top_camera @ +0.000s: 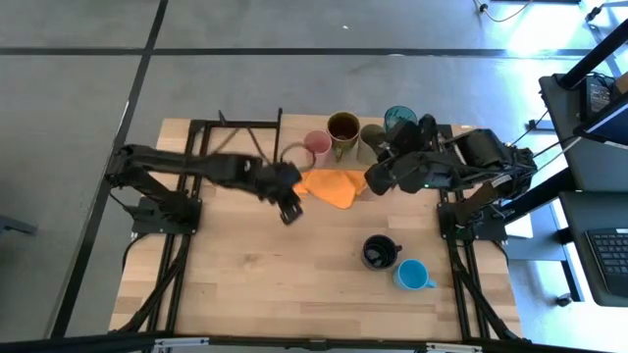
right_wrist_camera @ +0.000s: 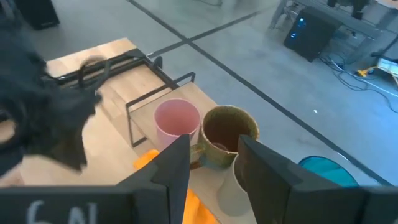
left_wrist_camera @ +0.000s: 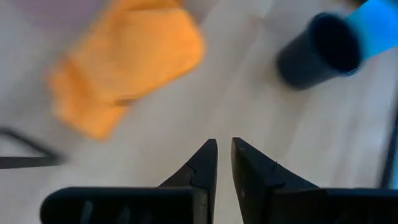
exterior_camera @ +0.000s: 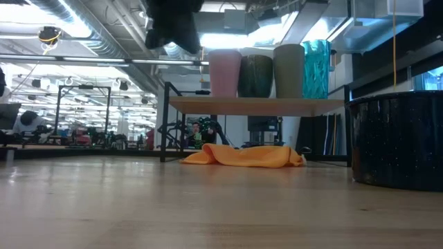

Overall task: Stack small to large cups/mugs on shelf
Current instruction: Put the black mug on the shelf

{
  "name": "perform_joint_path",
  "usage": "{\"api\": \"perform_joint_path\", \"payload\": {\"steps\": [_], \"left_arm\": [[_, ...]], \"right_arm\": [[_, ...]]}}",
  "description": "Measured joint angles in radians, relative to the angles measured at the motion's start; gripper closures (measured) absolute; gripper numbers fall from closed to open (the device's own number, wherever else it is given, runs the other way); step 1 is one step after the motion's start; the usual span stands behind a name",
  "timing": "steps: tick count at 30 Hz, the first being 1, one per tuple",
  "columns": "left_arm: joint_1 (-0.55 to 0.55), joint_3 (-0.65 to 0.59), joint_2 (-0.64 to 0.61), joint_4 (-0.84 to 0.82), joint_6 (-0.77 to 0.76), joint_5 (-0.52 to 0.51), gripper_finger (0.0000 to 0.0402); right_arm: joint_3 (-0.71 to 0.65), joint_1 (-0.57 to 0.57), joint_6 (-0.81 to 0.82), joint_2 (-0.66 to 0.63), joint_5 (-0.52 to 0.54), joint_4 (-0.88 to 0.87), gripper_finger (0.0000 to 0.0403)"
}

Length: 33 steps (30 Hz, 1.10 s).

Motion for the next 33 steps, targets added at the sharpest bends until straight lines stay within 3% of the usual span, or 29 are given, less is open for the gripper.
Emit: {"api": "perform_joint_path", "payload": {"steps": [4, 9, 16, 21, 28, 33], "left_arm": [[-0.097, -0.107, 0.013, 0.269, -0.213, -0.071, 0.036], [-0.189, -0.098, 0.07, 0.344, -0.38, -0.313, 0.036], [-0.255, 0.046, 0.234, 0.359, -0.402, -0.336, 0.036], [-0.274, 0.248, 0.379, 0.326, -0.131, -0.266, 0.036], [-0.312, 0.553, 0.542, 0.097, 0.498, -0.198, 0.036], [-0.318, 0.644, 0.602, 0.035, 0.742, -0.211, 0.036]], "right_arm": [[0.0, 0.029, -0.027, -0.021, -0.021, 0.0, 0.0264], [0.0, 0.063, -0.084, -0.066, -0.116, 0.0, 0.0264], [0.0, 0.101, -0.077, -0.148, -0.209, 0.0, 0.0264], [0.001, 0.137, -0.024, -0.189, -0.209, 0.0, 0.0264], [-0.019, 0.169, 0.001, -0.198, -0.209, 0.001, 0.0264], [-0.076, 0.182, 0.048, -0.197, -0.213, 0.0, 0.0264]]}}
